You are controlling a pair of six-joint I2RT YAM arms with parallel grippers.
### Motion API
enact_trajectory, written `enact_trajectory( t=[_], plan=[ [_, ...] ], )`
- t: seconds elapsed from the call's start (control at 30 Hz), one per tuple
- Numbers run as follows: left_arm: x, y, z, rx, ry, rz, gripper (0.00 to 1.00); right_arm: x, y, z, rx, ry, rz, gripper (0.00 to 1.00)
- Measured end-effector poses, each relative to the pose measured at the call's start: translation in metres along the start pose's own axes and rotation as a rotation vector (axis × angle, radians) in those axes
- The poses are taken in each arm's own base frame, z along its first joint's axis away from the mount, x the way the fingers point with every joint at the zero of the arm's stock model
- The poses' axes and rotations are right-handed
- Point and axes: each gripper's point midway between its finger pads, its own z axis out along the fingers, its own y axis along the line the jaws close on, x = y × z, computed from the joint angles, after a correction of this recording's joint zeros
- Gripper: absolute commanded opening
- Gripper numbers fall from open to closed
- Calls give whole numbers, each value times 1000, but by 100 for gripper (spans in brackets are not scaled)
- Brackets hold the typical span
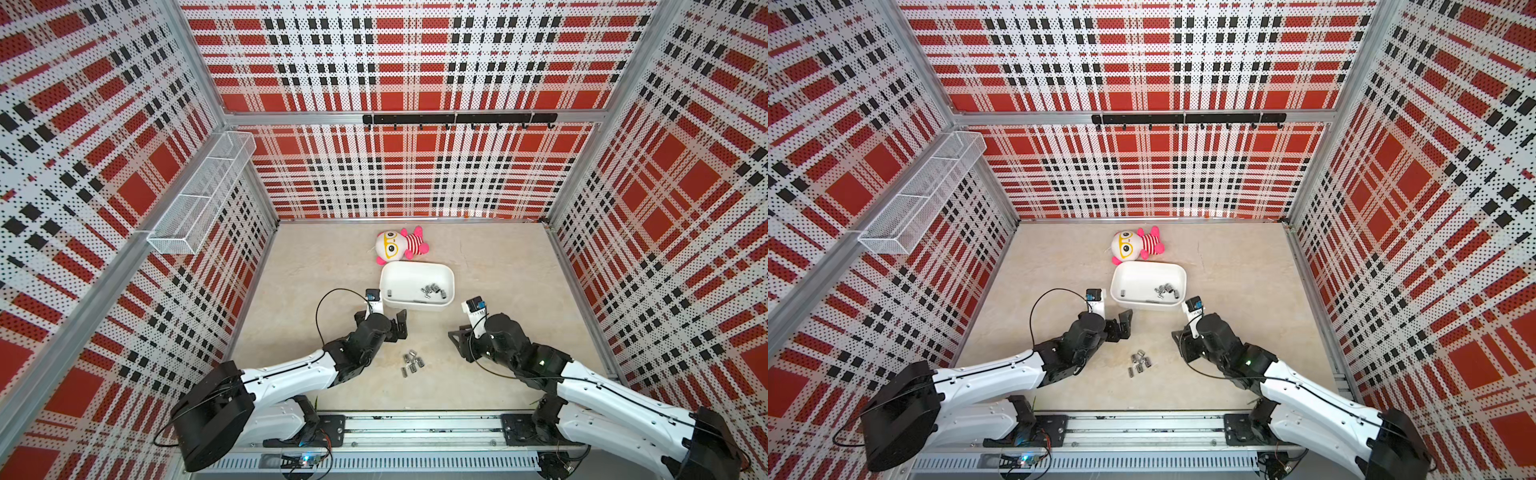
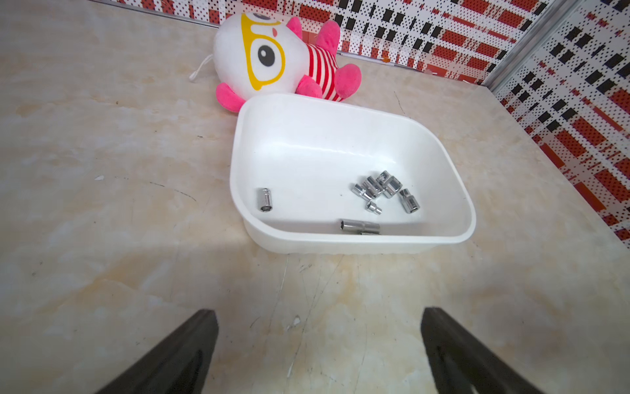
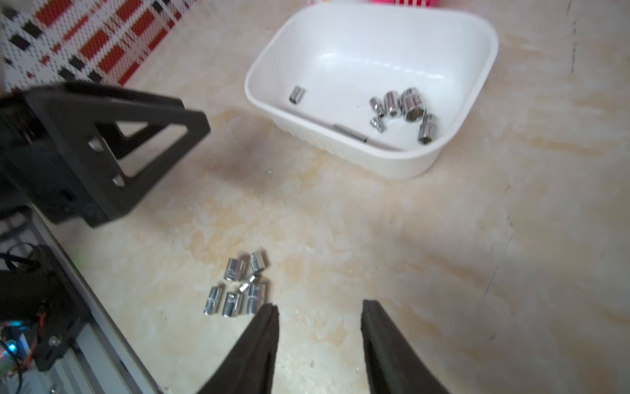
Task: Put the socket on the desktop into the storage box
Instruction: Pick up the socket head from the center of the board.
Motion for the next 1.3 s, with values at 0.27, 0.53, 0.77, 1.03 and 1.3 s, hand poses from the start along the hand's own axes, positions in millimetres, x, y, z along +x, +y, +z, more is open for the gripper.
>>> enact_trajectory(
  t=[0.27,0.53,0.77,1.03,1.3],
  plan=[
    [8,-10,3,26,32,34,99,49,25,19,-54,128,-107,47],
    [18,-8,5,16,62,60,100,48,55,36,-62,153,-191,48],
    [12,-9,5,10,51,57,100,51,62,54,-70,179,-230,47],
    [9,-6,5,-18,49,64,100,56,68,69,-71,210,-273,45],
    [9,-4,5,-33,47,68,100,58,69,76,-62,226,-279,41]
  ],
)
